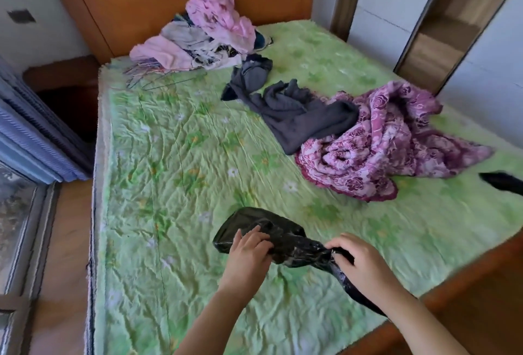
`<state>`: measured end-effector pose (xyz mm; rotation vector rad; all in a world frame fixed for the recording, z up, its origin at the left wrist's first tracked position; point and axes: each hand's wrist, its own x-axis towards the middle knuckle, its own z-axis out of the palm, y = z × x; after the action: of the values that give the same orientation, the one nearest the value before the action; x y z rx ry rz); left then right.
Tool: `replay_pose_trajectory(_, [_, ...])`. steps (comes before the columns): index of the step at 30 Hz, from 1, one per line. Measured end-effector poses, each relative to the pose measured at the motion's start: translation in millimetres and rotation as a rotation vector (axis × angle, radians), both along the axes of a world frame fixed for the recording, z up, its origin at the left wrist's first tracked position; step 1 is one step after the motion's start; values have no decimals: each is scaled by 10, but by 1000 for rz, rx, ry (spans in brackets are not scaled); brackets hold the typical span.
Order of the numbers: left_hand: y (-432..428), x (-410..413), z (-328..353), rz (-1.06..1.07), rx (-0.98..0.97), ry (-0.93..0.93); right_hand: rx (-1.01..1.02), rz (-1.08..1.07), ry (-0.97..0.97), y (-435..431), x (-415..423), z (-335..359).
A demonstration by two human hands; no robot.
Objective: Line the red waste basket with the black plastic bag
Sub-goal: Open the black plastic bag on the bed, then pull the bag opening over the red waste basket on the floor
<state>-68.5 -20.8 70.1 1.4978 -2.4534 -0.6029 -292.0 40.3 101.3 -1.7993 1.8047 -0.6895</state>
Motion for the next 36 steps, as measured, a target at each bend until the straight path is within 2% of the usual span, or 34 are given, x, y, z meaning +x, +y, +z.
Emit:
replay_pose_trajectory(4, [242,-160,201,-117,-15,221,14,-165,35,530,-100,69])
replay_pose_trajectory(8, [510,-336,320,-167,121,377,71,-337,21,1084,-149,28])
replay_pose_trajectory(15, [975,-679,393,-353,309,465,294,-523,-101,1940,-104,-190])
replay_pose_trajectory(26, [1798,-1254,340,-533,516,415,242,-940,-231,3195,-182,-269])
replay_pose_trajectory(36, [3309,-1836,198,-729,559,269,120,-1255,-265,4954,-261,-298])
